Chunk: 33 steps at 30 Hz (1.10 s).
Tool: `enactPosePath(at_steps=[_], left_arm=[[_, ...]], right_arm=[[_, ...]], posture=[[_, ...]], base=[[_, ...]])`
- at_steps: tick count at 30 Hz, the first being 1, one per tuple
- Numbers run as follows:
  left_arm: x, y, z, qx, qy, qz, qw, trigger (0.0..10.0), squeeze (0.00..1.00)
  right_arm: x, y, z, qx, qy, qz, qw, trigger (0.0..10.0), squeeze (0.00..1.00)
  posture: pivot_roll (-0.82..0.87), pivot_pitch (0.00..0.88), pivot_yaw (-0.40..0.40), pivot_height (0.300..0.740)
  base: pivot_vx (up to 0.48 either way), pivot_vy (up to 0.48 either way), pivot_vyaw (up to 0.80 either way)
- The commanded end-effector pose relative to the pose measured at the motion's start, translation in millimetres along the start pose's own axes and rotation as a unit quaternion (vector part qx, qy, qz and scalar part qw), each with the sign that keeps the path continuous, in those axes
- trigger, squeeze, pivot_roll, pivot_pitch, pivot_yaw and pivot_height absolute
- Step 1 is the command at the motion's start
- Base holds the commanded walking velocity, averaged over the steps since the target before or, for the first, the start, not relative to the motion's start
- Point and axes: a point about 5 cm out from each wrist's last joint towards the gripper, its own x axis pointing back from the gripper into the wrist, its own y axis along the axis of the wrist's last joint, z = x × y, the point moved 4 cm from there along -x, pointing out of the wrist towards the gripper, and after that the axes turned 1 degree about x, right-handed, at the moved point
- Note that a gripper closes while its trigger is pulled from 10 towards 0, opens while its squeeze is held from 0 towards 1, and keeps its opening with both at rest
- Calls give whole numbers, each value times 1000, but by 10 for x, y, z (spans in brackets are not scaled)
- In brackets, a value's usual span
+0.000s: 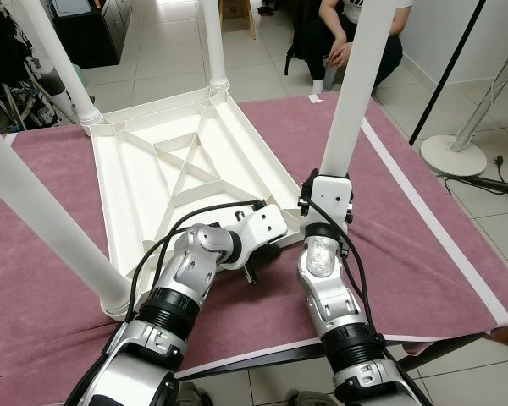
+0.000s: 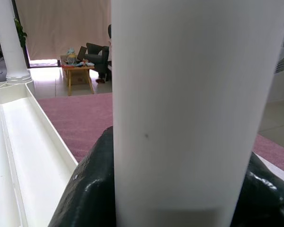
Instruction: Building children table
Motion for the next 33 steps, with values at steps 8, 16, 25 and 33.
enactPosePath(at_steps=[8,16,25,33], left_arm=[[127,-184,425,6,203,32,979,10000,0],[126,-181,429,6,204,32,978,10000,0],[122,-179,426,6,204,31,978,10000,0],[119,-179,425,7,204,31,978,10000,0]], right_arm=[[181,-661,-218,49,-19,129,990,10000,173],[153,-590,-117,29,16,112,993,10000,0],[79,-479,-67,15,43,88,995,10000,0],[37,-354,24,-4,84,57,995,10000,0]], posture=[[-29,0,130,740],[-30,0,131,740],[-30,0,131,740],[-30,0,131,740]], base=[[0,0,0],[0,0,0],[0,0,0],[0,0,0]])
